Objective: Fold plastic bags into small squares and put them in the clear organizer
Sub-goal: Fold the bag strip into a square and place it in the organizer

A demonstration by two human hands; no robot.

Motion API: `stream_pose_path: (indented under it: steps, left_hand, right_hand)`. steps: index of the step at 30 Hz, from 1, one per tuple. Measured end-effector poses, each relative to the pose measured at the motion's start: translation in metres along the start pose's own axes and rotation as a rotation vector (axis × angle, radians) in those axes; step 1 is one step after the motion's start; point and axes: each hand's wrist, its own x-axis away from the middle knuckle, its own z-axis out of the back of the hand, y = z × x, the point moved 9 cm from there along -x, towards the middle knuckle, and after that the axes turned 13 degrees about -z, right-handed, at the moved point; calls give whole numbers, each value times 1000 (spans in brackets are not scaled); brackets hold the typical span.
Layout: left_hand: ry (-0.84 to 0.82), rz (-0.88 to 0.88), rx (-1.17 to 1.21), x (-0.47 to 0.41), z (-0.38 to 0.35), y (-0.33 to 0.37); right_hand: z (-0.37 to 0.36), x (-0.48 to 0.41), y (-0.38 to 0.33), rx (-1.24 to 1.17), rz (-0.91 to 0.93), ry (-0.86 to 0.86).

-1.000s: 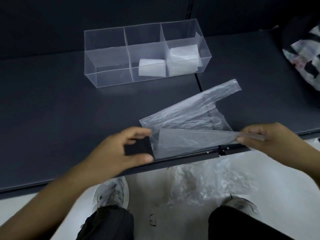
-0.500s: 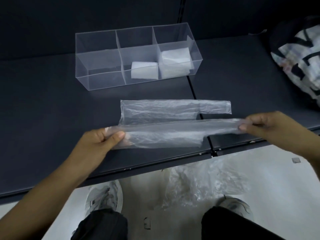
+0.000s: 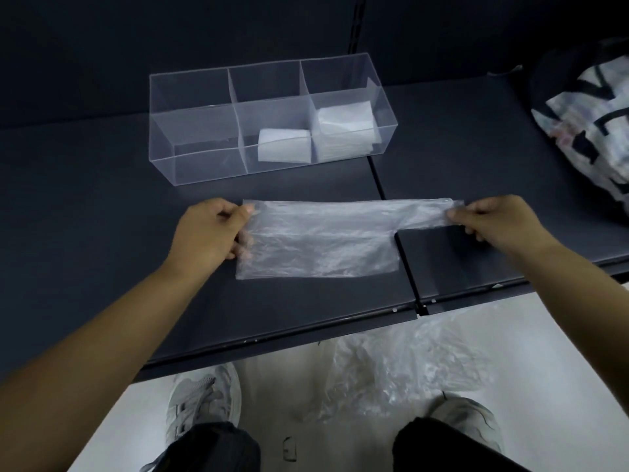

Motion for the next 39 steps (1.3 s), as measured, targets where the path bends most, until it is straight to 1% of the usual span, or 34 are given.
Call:
stream_pose_path:
  steps: [2,3,6,9,11,12,14,15,16,17,18,19,20,21,22,23,24,25,26,27,29,30,33,37,38,39]
  left_hand:
    - [41,7,27,9,7,-5]
    - [58,-16,8,16,10,-5]
    - [102,-141,-179,40,12,1]
    - [100,-157,-215,49,8,4]
    - [100,-175,-248,52,7,10]
    - [123,-241,-304,53,7,19]
    - [144,-516,-485,59,-2,53]
    - [113,-646,-546,62,-13,66]
    - [45,-723,-573,63,-26,73]
    - [-37,-757,-586,62,-38,75]
    - [-117,-763,-600,61,-49,74]
    - [-190,-747,-618,59,-57,69]
    - [-252,-709,-637,58,-63,62]
    - [-295,-669,-659,57,-65,53]
    - [-326,-638,-689,57,-66,44]
    - [-353,-621,-730,57,-67,36]
    - [-373,-610,-773,58,-68,30]
    - [-382,-601,-813,59,-69,26]
    - [-386,-591,-851,60,-70,23]
    - [-383,-580,-883,61,-69,22]
    - [-372,-548,-917,60,-64,20]
    - [-375,-527,-937,60,-62,18]
    - [-396,-488,-983,59,-55,12]
    - [-407,-446,-951,58,-46,8]
    - [-416,-429,-942,57,-45,7]
    - [-423,-417,-918,58,-44,7]
  right_hand:
    - [0,-2,-1,10,-12,24]
    - [0,-2,-2,11,-7,41]
    - [2,0,-5,46,27,130]
    - [3,2,-9,112,40,187]
    - [3,3,-14,197,46,225]
    - [3,4,-16,240,43,243]
    - [3,9,-19,300,29,283]
    - [4,13,-21,307,29,316]
    - [6,19,-25,288,39,363]
    - [8,28,-33,246,82,422]
    - [7,41,-46,195,182,478]
    - [0,60,-65,158,333,508]
    - [-16,80,-84,145,496,482]
    - [-41,101,-101,154,645,391]
    - [-73,120,-113,188,768,250]
    - [-106,136,-119,241,850,97]
    - [-137,147,-121,312,891,-27]
    - [-161,151,-118,392,900,-102]
    - [-178,148,-113,471,880,-124]
    - [-186,137,-106,565,837,-104]
    - [-183,110,-92,743,765,-4]
    - [-174,99,-85,781,747,48]
    - [-137,75,-68,789,696,144]
    - [-90,50,-47,792,544,223]
    - [-81,52,-48,746,549,240]
    - [-75,60,-51,663,592,235]
